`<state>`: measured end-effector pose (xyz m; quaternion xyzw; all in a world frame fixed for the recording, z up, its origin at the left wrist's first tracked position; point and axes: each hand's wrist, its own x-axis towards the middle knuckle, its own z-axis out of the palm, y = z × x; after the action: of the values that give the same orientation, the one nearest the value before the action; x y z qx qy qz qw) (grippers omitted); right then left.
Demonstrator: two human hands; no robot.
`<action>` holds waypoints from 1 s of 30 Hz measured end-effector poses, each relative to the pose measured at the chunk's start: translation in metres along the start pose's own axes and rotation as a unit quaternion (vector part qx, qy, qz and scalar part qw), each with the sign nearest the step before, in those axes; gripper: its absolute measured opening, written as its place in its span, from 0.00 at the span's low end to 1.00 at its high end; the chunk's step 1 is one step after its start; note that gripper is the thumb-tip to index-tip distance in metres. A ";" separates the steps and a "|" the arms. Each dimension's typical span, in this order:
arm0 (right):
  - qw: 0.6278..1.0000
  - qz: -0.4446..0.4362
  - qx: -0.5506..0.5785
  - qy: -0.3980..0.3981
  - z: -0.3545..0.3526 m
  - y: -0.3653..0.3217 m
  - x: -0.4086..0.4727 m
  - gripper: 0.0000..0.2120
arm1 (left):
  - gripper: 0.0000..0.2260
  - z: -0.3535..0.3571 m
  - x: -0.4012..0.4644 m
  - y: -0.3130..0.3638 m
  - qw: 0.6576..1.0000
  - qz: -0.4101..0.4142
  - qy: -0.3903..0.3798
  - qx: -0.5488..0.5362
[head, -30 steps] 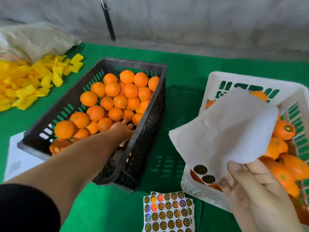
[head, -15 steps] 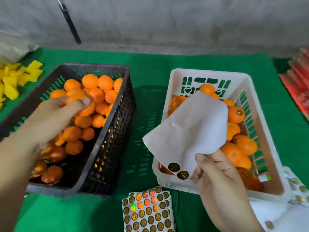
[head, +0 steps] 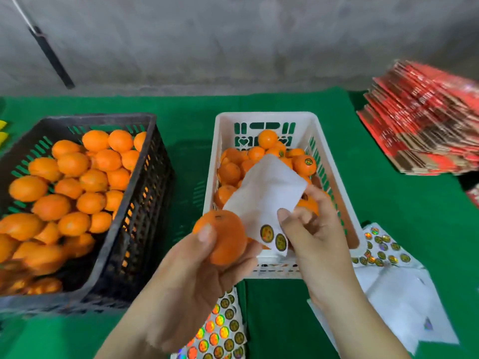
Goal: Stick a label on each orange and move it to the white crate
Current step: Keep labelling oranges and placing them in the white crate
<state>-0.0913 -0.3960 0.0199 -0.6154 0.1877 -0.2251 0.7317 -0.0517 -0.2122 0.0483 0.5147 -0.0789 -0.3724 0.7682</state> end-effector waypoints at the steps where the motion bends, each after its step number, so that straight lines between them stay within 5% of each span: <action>1: 0.998 -0.046 -0.036 0.037 0.000 -0.001 -0.001 0.20 | 0.53 0.005 0.008 -0.002 0.997 0.005 0.046 -0.059; 3: 0.958 -0.189 -0.191 0.098 -0.001 -0.007 -0.007 0.17 | 0.42 0.001 0.006 -0.018 0.995 0.062 0.067 -0.049; 5: 0.920 -0.270 -0.281 0.041 -0.002 -0.010 -0.020 0.11 | 0.37 0.000 0.003 -0.023 0.990 0.124 0.068 0.004; 9: 0.966 -0.145 -0.189 -0.097 -0.005 -0.012 -0.028 0.02 | 0.35 0.000 -0.003 -0.018 0.985 0.134 0.067 0.086; 18: 0.991 -0.006 -0.036 -0.132 -0.009 -0.018 -0.027 0.06 | 0.33 0.002 -0.010 -0.010 0.972 0.143 0.005 0.186; 23: 0.908 0.259 0.258 -0.207 -0.012 -0.020 -0.025 0.05 | 0.34 -0.005 -0.009 -0.012 0.969 0.132 -0.033 0.206; 26: 0.869 0.300 0.316 -0.233 -0.016 -0.015 -0.023 0.13 | 0.34 -0.007 -0.009 -0.011 0.973 0.127 -0.042 0.189; 30: 0.866 0.334 0.329 -0.173 -0.014 -0.012 -0.021 0.17 | 0.31 -0.008 -0.012 -0.006 0.974 0.148 -0.054 0.164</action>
<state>-0.1170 -0.3973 0.0289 -0.2688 0.1671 0.0938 0.9439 -0.0596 -0.1996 0.0426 0.5955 -0.2558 -0.2636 0.7145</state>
